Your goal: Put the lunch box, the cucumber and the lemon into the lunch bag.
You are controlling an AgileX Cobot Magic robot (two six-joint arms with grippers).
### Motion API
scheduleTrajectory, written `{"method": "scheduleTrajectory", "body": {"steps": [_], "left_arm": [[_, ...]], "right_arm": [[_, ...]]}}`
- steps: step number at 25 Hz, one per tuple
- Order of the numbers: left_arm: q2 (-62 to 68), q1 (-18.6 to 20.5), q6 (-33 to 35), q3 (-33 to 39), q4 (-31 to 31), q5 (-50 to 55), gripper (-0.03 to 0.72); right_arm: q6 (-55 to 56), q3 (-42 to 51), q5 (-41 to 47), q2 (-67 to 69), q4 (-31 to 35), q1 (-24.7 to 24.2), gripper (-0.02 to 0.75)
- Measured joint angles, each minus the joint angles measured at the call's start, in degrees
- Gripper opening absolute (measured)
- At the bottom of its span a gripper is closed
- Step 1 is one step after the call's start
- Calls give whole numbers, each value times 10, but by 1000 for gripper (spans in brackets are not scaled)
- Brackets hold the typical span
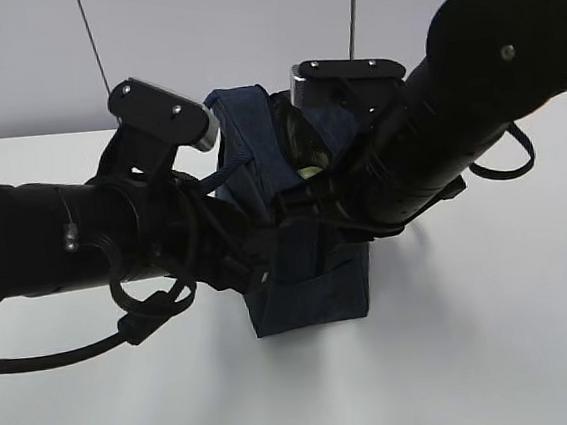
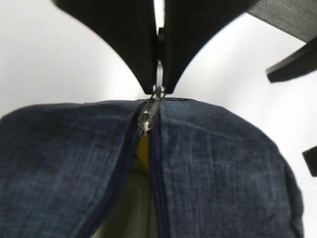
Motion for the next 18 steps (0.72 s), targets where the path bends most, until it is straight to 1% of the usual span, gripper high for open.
{"method": "scheduleTrajectory", "body": {"steps": [5, 18], "left_arm": [[0, 0, 0, 0, 11, -10, 374], [9, 0, 0, 0, 15, -11, 374]], "right_arm": [[0, 0, 6, -19, -6, 0, 0], [0, -8, 20, -40, -23, 0, 0]]}}
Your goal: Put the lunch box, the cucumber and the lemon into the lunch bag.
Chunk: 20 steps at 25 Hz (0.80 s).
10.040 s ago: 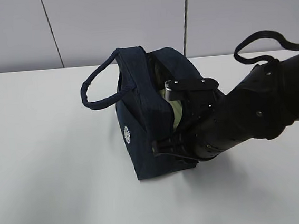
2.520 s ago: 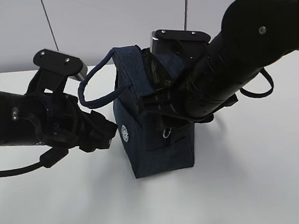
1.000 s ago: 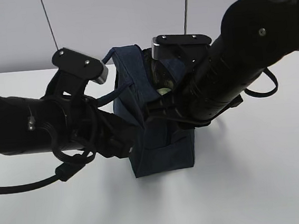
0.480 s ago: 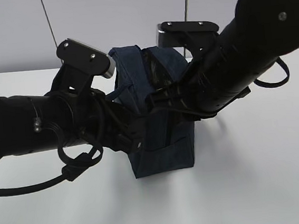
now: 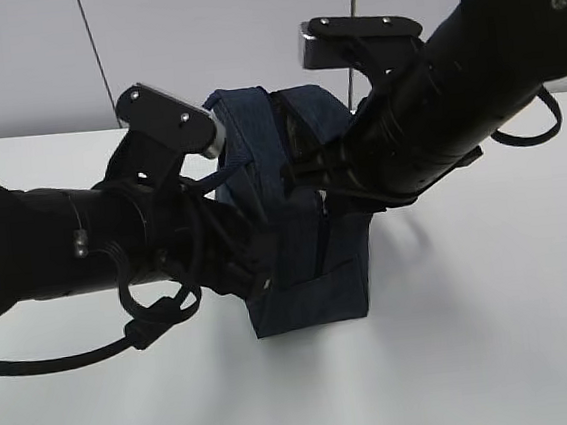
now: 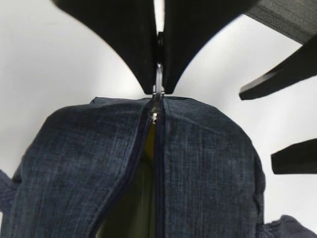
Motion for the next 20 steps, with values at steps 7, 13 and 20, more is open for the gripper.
{"method": "scheduleTrajectory", "body": {"steps": [7, 13, 20], "left_arm": [[13, 0, 0, 0, 0, -5, 373], [13, -2, 0, 0, 5, -19, 373], [23, -35, 1, 0, 21, -50, 373]], "right_arm": [[0, -32, 16, 0, -13, 0, 0], [0, -34, 18, 0, -16, 0, 0], [-1, -34, 19, 0, -16, 0, 0]]}}
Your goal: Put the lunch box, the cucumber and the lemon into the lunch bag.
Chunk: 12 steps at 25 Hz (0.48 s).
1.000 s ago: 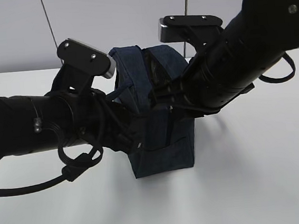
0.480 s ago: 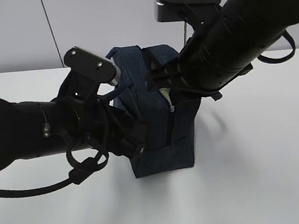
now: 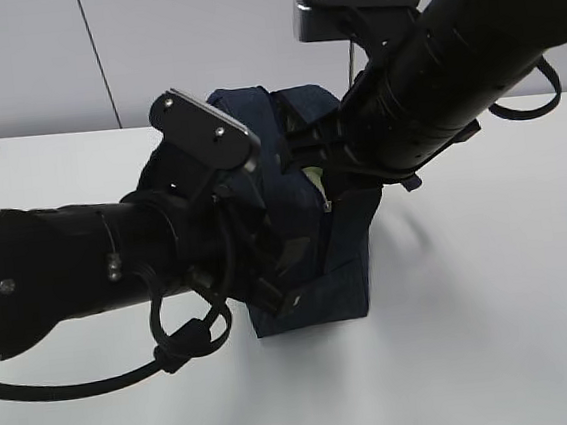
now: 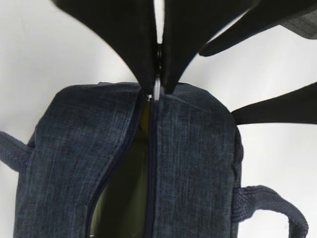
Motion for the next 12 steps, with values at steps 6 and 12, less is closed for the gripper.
{"method": "scheduleTrajectory", "body": {"steps": [6, 12], "left_arm": [[35, 2, 0, 0, -21, -27, 373], [56, 2, 0, 0, -37, -44, 373]], "right_arm": [[0, 0, 0, 0, -1, 0, 0], [0, 0, 0, 0, -1, 0, 0]]}}
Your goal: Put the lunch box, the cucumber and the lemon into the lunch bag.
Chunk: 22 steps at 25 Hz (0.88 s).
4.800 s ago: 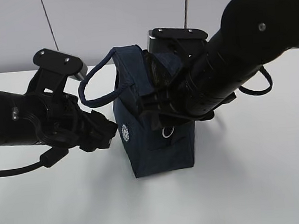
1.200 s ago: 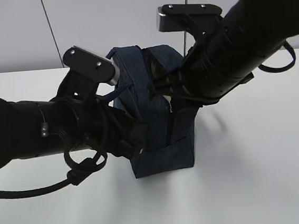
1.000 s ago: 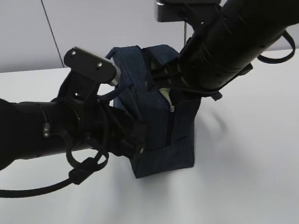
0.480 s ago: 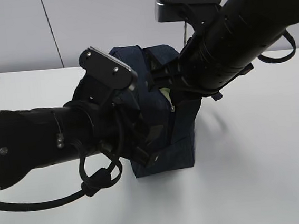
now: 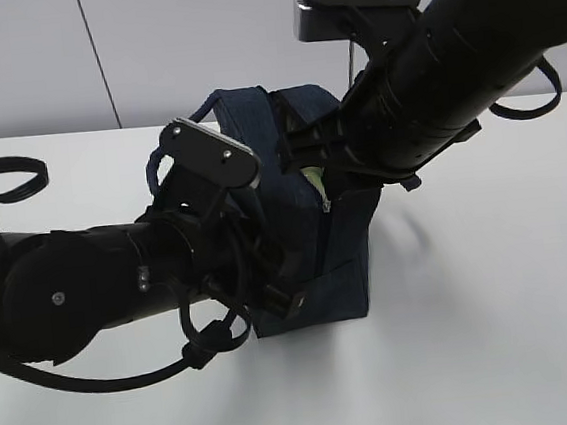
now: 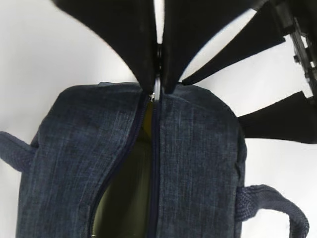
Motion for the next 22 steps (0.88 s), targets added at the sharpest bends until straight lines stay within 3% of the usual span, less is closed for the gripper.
{"method": "scheduleTrajectory", "body": {"steps": [7, 17, 19, 22], "left_arm": [[0, 0, 0, 0, -47, -27, 373], [0, 0, -18, 0, -58, -55, 358], [0, 0, -29, 0, -59, -58, 332], [0, 0, -45, 0, -61, -62, 234]], "right_arm": [[0, 0, 1, 0, 0, 0, 0], [-1, 0, 4, 0, 0, 0, 0], [-1, 0, 4, 0, 0, 0, 0], [-1, 0, 4, 0, 0, 0, 0]]}}
